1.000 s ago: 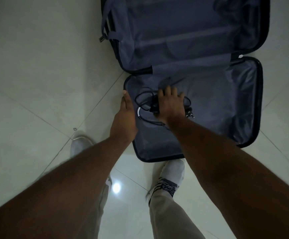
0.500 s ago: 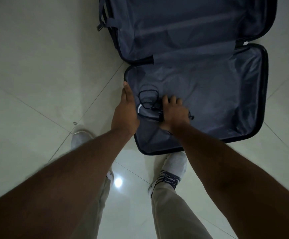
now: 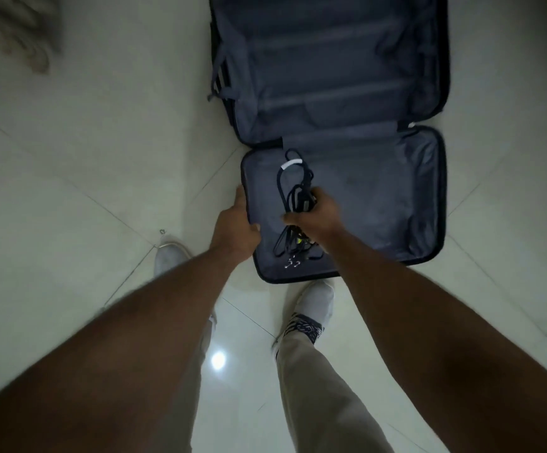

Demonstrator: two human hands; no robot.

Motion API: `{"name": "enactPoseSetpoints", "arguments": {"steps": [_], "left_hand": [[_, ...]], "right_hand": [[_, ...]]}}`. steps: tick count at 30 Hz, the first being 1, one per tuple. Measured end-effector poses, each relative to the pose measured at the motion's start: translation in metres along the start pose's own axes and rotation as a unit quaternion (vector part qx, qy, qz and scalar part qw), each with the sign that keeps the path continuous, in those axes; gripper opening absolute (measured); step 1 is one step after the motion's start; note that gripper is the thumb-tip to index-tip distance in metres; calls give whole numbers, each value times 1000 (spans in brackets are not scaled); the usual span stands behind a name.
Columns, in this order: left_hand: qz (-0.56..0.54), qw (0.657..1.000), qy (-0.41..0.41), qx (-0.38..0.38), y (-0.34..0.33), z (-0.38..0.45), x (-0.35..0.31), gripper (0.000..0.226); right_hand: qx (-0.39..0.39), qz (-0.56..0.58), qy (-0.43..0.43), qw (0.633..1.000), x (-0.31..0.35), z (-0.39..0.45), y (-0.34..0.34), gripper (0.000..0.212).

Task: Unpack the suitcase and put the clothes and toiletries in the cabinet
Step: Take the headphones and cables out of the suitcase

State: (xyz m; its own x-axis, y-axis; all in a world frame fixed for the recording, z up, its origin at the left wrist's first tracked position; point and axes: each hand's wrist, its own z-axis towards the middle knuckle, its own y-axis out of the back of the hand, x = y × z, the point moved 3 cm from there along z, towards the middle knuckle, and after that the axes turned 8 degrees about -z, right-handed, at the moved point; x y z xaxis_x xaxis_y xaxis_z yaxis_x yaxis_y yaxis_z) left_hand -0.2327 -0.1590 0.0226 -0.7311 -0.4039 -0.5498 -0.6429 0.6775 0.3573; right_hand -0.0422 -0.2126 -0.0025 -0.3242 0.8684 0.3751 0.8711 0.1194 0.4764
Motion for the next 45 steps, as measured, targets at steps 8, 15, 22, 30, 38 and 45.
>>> {"name": "enactPoseSetpoints", "arguments": {"steps": [8,15,22,30,38,45], "left_hand": [[-139,989,-43,-38,99,-194,-129,46],[-194,960,-123,-159,210,-445,-193,16],[-223,921,-148,-284,308,-679,-113,6],[-266,857,-128,-423,370,-906,106,12],[-311,770,-54,-554,417,-1076,297,14],[-357,687,-4,-633,469,-1143,439,12]], "right_hand": [[66,194,40,978,119,-225,99,53],[110,254,121,953,221,-456,134,55],[214,236,219,922,273,-664,53,32],[326,157,217,907,276,-882,-151,59],[417,56,207,883,273,-1061,-358,48],[463,-61,216,857,305,-1142,-536,50]]}}
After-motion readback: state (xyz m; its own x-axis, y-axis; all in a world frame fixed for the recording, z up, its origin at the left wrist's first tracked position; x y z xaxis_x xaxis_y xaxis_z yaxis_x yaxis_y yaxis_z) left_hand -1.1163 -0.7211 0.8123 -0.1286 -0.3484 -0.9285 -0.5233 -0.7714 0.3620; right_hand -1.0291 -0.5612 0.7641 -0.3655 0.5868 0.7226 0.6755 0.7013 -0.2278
